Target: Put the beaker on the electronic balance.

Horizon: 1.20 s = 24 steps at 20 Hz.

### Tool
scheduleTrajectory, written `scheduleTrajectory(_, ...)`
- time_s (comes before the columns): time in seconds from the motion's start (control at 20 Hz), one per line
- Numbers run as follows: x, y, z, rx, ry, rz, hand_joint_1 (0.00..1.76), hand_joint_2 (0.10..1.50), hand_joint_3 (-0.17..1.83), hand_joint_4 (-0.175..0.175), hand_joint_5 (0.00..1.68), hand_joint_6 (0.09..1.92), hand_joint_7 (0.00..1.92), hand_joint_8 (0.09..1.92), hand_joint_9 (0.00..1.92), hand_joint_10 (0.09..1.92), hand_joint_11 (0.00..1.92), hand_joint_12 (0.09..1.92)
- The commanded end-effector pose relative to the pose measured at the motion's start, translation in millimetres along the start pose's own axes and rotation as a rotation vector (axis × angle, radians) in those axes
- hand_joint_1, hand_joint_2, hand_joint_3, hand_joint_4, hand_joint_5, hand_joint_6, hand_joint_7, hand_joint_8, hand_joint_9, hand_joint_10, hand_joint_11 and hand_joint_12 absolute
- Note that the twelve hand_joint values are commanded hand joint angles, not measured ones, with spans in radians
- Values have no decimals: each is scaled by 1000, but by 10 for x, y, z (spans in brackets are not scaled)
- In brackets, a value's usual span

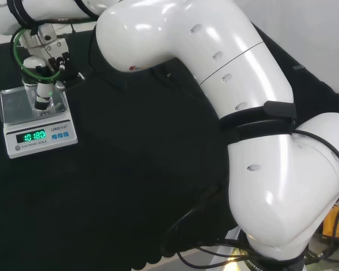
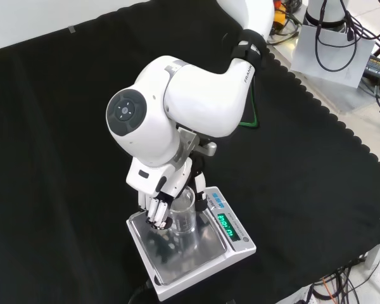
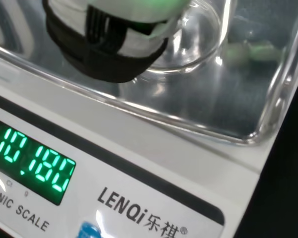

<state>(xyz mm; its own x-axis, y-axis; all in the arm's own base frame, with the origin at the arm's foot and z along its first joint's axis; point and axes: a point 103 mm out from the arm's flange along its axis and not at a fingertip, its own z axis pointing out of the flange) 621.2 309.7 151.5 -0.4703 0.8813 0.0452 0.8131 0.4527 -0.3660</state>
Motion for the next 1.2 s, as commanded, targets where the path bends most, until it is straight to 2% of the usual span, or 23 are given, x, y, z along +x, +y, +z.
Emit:
scheduleTrajectory(0.05, -75, -49, -15, -6, 26, -6, 1063, 500, 790, -19, 106, 651, 437, 1149, 760, 979, 660, 1324)
scheduleTrajectory(0.15, -82, -61, -20, -10, 29, -13, 958, 487, 670, 25, 36, 265, 249, 1029, 573, 951, 440, 1422)
scheduleTrajectory(0.2, -85, -68, -22, -15, 31, -17, 907, 493, 601, 44, 18, 139, 145, 961, 453, 940, 291, 1483)
scheduleTrajectory(0.25, -87, -75, -26, -18, 31, -21, 860, 500, 544, 62, 8, 87, 76, 804, 331, 924, 162, 1514)
scheduleTrajectory(0.35, -91, -90, -35, -28, 31, -26, 780, 539, 395, 88, 1, 87, 17, 434, 117, 930, 40, 1469)
scheduleTrajectory(0.4, -93, -98, -41, -31, 31, -26, 748, 561, 330, 97, 0, 87, 7, 283, 59, 917, 18, 1419)
scheduleTrajectory(0.5, -102, -116, -59, -35, 31, -24, 709, 595, 239, 105, 0, 87, 1, 97, 13, 881, 3, 1342)
scheduleTrajectory(0.75, -151, -211, -199, -55, 28, -19, 693, 618, 182, 110, 0, 87, 0, 87, 0, 846, 0, 1300)
scheduleTrajectory(1.2, -338, -590, -591, -100, 15, 16, 697, 636, 157, 113, 0, 87, 6, 87, 0, 874, 0, 1309)
